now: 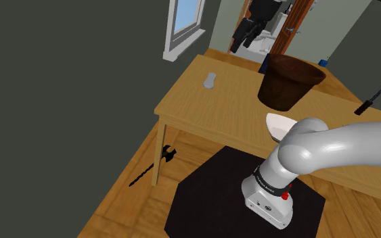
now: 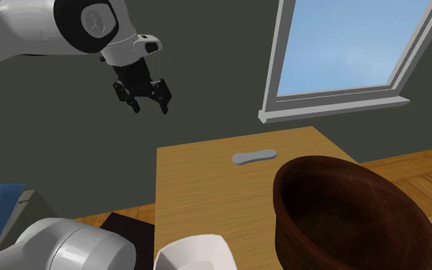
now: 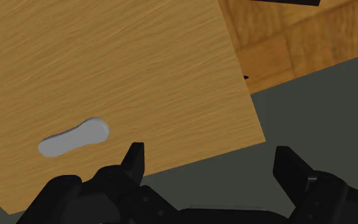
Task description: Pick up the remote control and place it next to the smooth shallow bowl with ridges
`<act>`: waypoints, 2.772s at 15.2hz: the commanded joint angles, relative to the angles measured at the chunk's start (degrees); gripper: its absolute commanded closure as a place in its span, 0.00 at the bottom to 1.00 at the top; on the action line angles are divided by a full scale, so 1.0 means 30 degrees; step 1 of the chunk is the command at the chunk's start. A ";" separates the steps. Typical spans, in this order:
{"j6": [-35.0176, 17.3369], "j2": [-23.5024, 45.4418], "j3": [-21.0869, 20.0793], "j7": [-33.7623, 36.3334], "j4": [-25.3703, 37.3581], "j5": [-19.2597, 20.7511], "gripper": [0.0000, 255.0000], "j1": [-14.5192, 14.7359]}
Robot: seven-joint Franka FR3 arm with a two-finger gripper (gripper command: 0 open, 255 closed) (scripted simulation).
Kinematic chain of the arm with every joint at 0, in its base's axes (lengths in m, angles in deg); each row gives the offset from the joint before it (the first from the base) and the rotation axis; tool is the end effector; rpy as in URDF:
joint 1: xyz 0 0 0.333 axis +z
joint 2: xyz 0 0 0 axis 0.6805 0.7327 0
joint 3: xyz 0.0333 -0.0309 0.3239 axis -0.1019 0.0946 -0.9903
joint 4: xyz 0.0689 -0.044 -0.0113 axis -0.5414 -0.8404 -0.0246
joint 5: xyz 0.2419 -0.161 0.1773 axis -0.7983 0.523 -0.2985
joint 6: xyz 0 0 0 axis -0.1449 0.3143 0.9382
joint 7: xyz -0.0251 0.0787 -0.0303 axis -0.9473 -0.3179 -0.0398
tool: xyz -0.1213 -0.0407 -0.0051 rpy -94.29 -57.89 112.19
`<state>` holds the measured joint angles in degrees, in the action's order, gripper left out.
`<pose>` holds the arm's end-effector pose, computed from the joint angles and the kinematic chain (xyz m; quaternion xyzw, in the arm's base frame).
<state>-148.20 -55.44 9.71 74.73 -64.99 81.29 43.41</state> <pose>0.2454 -0.0014 0.6361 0.9925 0.0362 0.1116 0.0346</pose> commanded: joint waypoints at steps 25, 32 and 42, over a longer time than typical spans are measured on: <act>-0.6639 1.5318 0.2399 0.6164 0.6164 -0.0732 0.00 -0.3719; -0.7063 1.9755 0.3319 0.7349 0.9337 -0.1835 0.00 -0.4750; -0.6950 2.5446 0.4147 0.8769 1.3954 -0.3643 0.00 -0.6534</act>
<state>-169.07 19.79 22.14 100.52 -24.11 70.68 23.96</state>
